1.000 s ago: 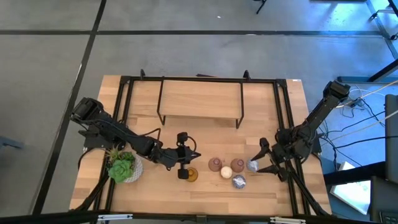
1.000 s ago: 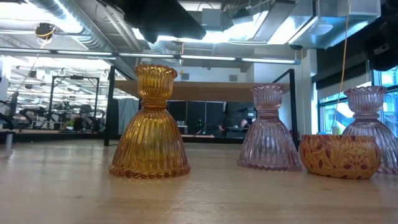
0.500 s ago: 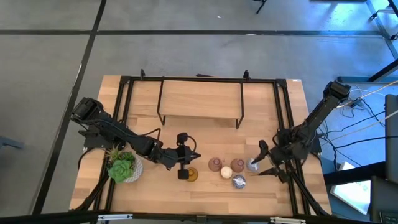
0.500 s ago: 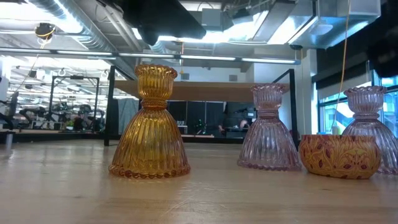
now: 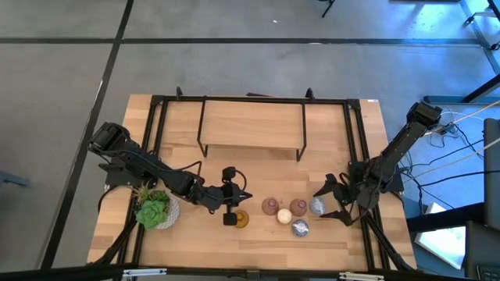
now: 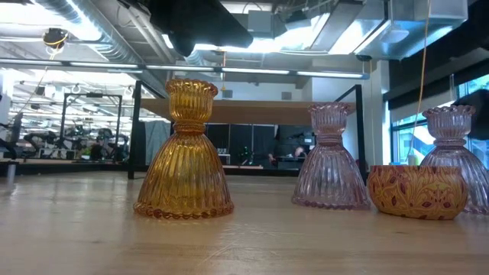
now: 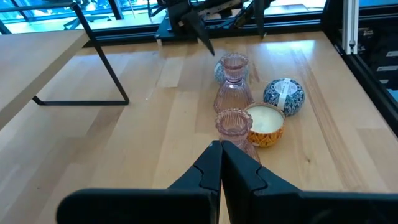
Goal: Pick & Place candle stick holders
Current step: Put the light blue scented candle on the shelf
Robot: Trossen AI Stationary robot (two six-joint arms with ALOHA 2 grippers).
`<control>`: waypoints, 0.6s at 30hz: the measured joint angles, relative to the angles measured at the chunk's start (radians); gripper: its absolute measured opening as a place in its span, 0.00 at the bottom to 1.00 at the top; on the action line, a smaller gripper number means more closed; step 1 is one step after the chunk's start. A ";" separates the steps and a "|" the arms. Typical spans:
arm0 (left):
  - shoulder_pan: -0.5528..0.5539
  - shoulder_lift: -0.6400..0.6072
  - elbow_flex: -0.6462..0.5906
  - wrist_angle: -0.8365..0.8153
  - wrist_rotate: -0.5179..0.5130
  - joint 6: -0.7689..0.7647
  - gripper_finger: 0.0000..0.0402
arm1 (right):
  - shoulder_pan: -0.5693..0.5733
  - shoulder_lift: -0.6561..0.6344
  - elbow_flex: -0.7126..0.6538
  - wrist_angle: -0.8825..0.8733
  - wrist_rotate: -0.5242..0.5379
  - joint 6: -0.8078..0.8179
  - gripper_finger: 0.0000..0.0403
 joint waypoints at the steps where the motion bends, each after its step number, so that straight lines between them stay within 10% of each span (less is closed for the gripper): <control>1: 0.000 0.000 0.000 0.000 0.000 0.000 0.00 | 0.000 0.000 0.000 -0.037 -0.008 0.000 0.98; 18: 0.000 0.000 0.000 -0.008 0.000 0.011 0.00 | 0.158 0.028 -0.114 0.172 0.256 -0.105 0.96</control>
